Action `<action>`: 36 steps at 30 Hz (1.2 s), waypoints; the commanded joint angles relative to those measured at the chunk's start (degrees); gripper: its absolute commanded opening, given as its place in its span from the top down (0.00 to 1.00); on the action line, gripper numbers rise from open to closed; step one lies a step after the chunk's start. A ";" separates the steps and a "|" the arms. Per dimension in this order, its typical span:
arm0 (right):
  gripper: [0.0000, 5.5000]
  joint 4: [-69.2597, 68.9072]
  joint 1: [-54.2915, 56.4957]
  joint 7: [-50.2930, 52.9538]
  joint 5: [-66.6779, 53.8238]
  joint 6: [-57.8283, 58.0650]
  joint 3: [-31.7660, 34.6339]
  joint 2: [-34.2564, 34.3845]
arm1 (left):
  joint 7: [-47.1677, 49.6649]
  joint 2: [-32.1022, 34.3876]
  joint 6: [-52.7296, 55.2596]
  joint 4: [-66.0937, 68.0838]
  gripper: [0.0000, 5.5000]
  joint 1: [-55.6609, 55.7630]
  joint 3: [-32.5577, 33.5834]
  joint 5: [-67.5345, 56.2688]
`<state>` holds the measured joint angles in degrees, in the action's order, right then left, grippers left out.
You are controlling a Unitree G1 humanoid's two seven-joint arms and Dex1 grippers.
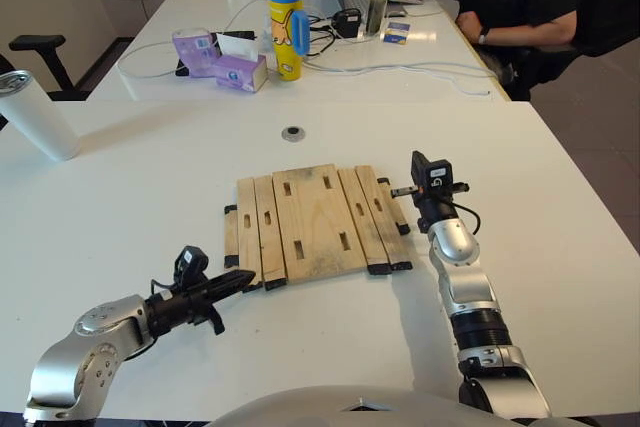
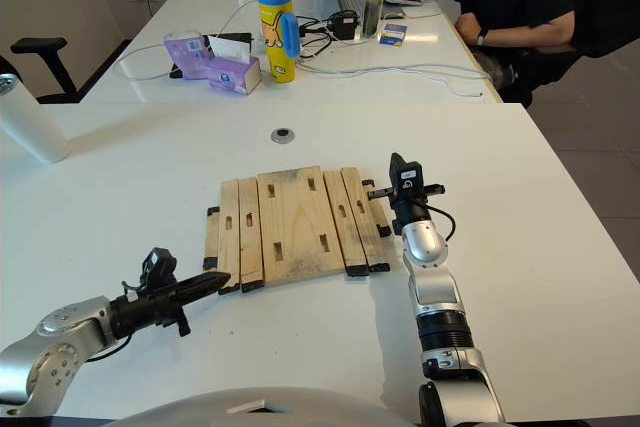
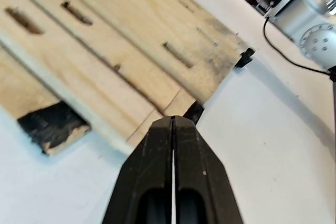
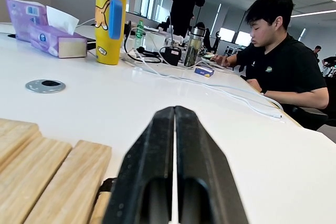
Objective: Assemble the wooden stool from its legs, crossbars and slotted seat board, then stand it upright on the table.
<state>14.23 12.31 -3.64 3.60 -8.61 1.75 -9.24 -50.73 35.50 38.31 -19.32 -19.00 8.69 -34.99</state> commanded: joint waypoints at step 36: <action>1.00 -0.63 -0.24 0.06 0.21 -0.03 -1.17 0.63 | 24.48 -12.93 -16.49 12.09 0.72 12.90 -0.69 15.72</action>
<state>14.13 12.06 -3.57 3.63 -8.70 0.78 -8.67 -26.91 22.74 20.94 -6.95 -5.23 8.45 -20.14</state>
